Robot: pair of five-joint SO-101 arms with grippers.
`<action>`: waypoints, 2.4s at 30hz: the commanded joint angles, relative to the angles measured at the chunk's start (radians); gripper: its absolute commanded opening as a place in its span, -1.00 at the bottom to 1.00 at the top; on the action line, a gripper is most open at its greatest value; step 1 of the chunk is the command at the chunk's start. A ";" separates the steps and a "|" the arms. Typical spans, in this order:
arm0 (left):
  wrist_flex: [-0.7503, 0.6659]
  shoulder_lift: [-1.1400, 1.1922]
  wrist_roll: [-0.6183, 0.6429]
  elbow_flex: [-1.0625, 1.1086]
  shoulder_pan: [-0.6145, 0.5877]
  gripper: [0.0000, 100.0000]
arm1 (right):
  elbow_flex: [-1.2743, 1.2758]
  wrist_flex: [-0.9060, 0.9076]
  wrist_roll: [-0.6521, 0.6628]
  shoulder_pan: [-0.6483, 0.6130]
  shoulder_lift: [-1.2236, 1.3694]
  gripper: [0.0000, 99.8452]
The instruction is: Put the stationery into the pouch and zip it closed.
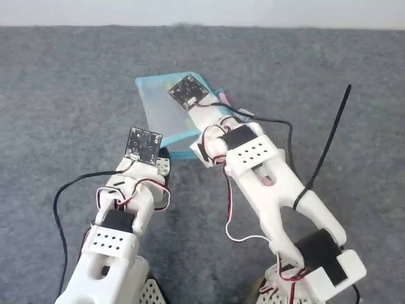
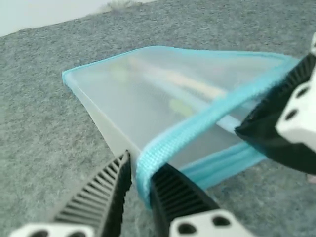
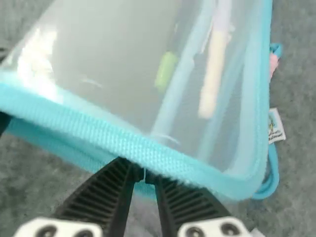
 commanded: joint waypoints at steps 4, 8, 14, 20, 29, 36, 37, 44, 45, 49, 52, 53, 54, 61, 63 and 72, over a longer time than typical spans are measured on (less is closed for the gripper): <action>-0.012 -0.002 -0.006 -0.004 0.014 -0.98 | -0.015 -0.111 -0.008 0.010 -0.019 -0.98; -0.012 -0.002 -0.005 -0.002 0.014 -0.98 | -0.014 -0.019 -0.008 0.008 -0.090 -0.98; -0.014 -0.002 -0.006 -0.002 0.014 -0.98 | -0.011 0.245 -0.006 0.013 -0.309 -0.98; -0.014 -0.002 -0.008 -0.002 0.009 -0.98 | -0.009 0.530 0.109 0.088 -0.423 -0.98; -0.014 -0.002 -0.008 -0.002 0.009 -0.98 | 0.135 0.604 0.104 0.367 -0.421 -0.98; -0.012 -0.002 -0.008 -0.002 0.008 -0.98 | 0.301 0.487 0.100 0.409 -0.421 -0.98; -0.012 -0.002 -0.008 -0.002 0.008 -0.98 | 0.310 0.469 0.100 0.420 -0.421 -0.98; -0.011 -0.002 -0.008 -0.001 0.008 -0.98 | 0.318 0.398 0.106 0.501 -0.323 -0.88; -0.011 -0.002 -0.008 -0.001 0.008 -0.98 | 0.318 0.380 0.106 0.501 -0.295 -0.86; -0.011 -0.002 -0.008 -0.001 0.008 -0.98 | 0.316 0.297 0.140 0.476 -0.205 -0.84; -0.011 -0.002 -0.008 -0.001 0.008 -0.98 | 0.311 0.268 0.141 0.472 -0.136 -0.84; -0.011 -0.002 -0.008 -0.001 0.008 -0.98 | 0.311 0.255 0.141 0.473 -0.113 -0.84; -0.011 -0.002 -0.008 -0.001 0.008 -0.98 | 0.311 0.240 0.141 0.476 -0.088 -0.84; -0.011 -0.002 -0.008 -0.001 0.009 -0.98 | 0.311 0.162 0.140 0.481 0.047 -0.84; -0.011 -0.002 -0.008 -0.001 0.011 -0.98 | 0.311 0.154 0.140 0.481 0.056 -0.84; -0.011 -0.002 -0.008 -0.001 0.009 -0.98 | 0.311 0.163 0.140 0.496 0.064 -0.84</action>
